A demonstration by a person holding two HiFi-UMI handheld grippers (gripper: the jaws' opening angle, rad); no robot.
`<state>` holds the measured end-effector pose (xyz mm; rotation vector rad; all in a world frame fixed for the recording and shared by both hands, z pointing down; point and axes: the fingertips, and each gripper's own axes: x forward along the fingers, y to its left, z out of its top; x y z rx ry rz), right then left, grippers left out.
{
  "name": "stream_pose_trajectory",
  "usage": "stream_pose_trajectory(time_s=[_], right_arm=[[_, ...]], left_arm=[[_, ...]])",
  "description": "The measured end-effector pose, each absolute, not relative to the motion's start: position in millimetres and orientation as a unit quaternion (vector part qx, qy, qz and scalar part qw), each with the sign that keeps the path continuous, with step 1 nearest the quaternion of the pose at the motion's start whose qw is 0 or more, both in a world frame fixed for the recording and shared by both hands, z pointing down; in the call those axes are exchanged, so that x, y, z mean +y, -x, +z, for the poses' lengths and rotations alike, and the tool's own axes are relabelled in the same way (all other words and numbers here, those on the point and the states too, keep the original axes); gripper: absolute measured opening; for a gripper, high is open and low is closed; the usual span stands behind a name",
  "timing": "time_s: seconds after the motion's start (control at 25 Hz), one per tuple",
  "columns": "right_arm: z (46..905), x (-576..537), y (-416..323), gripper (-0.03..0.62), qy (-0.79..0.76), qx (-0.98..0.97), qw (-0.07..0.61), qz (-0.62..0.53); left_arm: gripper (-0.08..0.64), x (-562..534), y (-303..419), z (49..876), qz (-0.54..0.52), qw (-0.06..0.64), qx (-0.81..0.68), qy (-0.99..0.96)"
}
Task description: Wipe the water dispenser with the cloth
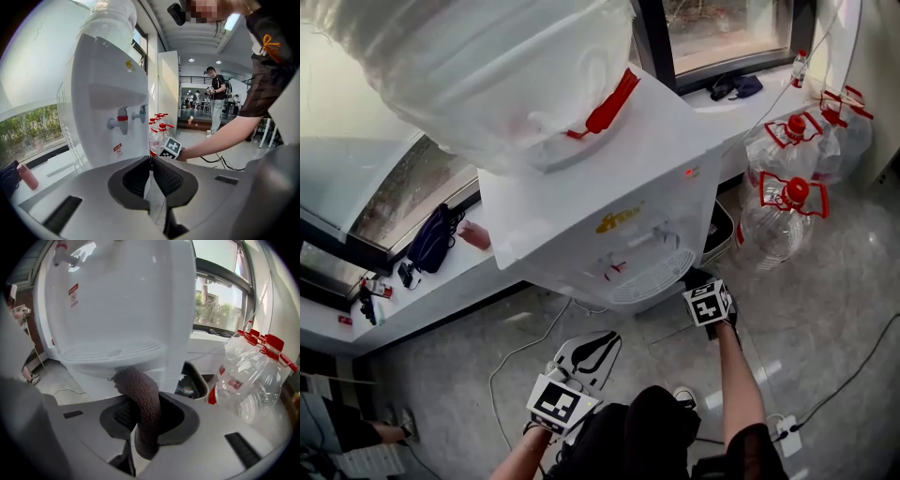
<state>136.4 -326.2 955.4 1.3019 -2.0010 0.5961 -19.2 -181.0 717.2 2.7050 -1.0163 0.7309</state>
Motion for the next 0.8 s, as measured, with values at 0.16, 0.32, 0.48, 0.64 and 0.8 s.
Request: stream_pose_trajectory(time_s=[0.16, 0.32, 0.48, 0.64, 0.8], right_arm=[[941, -344, -175, 0.106, -0.532, -0.748, 0.326, 0.225], [922, -358, -196, 0.104, -0.562, -0.737, 0.298, 0.227], [899, -354, -199, 0.104, -0.567, -0.734, 0.293, 0.230], [868, -329, -200, 0.104, -0.571, -0.728, 0.283, 0.251], [821, -306, -195, 0.104, -0.572, -0.734, 0.266, 0.252]], left_arm=[[0.023, -186, 16, 715, 0.238, 0.088, -0.343, -0.904], [0.023, -190, 11, 710, 0.241, 0.090, -0.338, -0.905], [0.023, -192, 8, 695, 0.239, 0.096, -0.335, -0.906], [0.023, -187, 3, 669, 0.242, 0.108, -0.319, -0.910], [0.023, -181, 2, 635, 0.242, 0.113, -0.305, -0.914]])
